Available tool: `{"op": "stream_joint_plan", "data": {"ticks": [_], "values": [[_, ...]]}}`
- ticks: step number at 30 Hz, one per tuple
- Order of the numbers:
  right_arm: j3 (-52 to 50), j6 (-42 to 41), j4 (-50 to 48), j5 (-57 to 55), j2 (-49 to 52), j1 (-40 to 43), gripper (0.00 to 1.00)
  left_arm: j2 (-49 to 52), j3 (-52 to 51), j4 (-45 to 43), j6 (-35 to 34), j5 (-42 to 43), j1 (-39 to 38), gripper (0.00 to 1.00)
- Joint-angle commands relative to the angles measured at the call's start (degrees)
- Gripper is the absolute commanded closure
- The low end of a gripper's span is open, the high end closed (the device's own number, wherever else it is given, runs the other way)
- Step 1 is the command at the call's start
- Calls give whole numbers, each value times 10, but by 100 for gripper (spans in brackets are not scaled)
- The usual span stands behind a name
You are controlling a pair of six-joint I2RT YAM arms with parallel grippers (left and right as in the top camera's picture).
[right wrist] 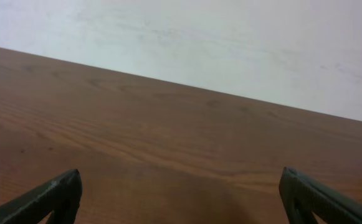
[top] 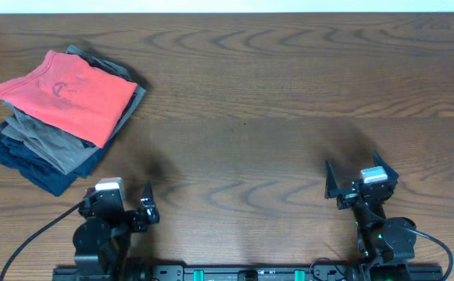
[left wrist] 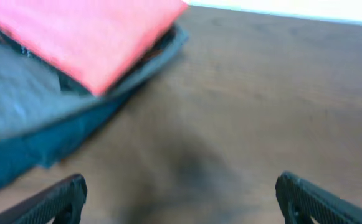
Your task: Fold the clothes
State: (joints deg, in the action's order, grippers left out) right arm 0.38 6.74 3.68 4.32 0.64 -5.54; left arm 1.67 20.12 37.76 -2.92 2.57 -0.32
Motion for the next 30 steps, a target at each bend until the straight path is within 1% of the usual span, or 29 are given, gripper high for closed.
{"op": "stream_joint_plan", "data": {"ticks": [1,5,11,30], "values": [[-1,6,2,4,-3,1,1,-16,-40,-55,6,-7,10,2],[-1,6,2,4,-3,1,1,-16,-95,-155,6,-7,11,2],[-1,6,2,4,-3,1,1,-16,-197,-347,6,-7,11,2],[-1,6,2,4,-3,1,1,-14,-199,-340,5,-7,10,2]]}}
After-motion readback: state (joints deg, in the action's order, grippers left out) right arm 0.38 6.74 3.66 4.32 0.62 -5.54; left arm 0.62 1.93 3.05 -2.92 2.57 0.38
